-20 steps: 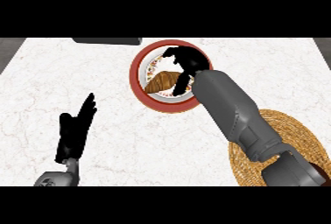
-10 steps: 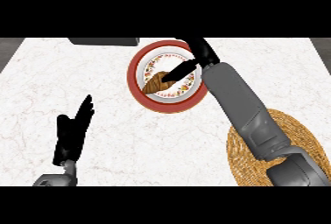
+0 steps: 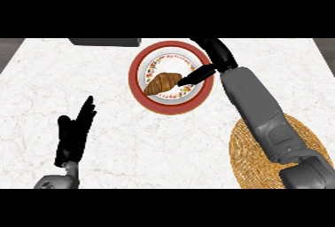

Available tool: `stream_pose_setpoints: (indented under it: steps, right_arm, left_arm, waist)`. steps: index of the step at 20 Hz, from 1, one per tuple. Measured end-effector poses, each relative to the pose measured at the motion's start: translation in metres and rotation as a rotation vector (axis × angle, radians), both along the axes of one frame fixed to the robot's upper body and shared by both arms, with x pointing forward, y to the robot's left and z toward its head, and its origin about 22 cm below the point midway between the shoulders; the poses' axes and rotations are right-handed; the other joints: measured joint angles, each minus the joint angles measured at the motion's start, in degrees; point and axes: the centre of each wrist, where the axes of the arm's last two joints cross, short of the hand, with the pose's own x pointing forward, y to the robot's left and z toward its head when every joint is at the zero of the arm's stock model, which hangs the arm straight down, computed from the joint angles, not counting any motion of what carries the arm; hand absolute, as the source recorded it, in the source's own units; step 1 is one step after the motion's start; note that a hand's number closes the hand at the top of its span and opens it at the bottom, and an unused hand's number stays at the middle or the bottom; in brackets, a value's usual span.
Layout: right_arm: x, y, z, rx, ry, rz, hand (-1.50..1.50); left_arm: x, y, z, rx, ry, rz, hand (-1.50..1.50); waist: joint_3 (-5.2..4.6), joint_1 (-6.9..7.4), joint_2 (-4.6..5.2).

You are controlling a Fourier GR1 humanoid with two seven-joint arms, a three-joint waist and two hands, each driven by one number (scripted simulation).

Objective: Pick the croissant from the placemat and place it in the plate

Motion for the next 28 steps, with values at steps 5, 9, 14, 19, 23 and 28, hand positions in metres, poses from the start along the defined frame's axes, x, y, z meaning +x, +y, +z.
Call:
stream_pose_setpoints:
  steps: [5, 9, 14, 19, 23, 28]
  right_arm:
    - [-0.004, 0.006, -0.011, 0.021, -0.018, 0.031, -1.5]
    - [-0.008, 0.007, -0.022, 0.007, -0.032, 0.018, -1.5]
    - [-0.01, 0.005, -0.027, -0.035, -0.025, -0.019, -1.5]
    - [-0.011, 0.001, -0.032, -0.066, -0.026, -0.058, -1.5]
    - [-0.011, -0.007, -0.034, -0.102, -0.024, -0.085, -1.5]
    - [-0.012, -0.017, -0.039, -0.121, -0.027, -0.116, -1.5]
  left_arm:
    - [0.006, 0.001, -0.001, 0.001, 0.0, 0.0, 0.0]
    - [0.002, 0.001, -0.002, 0.003, -0.004, -0.008, 0.0]
    - [-0.001, 0.001, 0.001, 0.005, -0.005, -0.008, 0.0]
    - [-0.006, 0.001, -0.007, 0.007, -0.001, -0.005, 0.0]
    - [0.0, 0.006, 0.0, 0.008, -0.002, -0.003, 0.0]
    - [0.0, 0.003, 0.001, 0.006, 0.004, -0.006, 0.0]
  waist:
    - [-0.01, -0.12, -0.06]
    - [-0.01, 0.32, 0.04]
    - [-0.01, 0.25, 0.0]
    - [-0.01, 0.39, 0.09]
    - [-0.01, 0.36, 0.11]
    - [0.0, 0.33, 0.09]
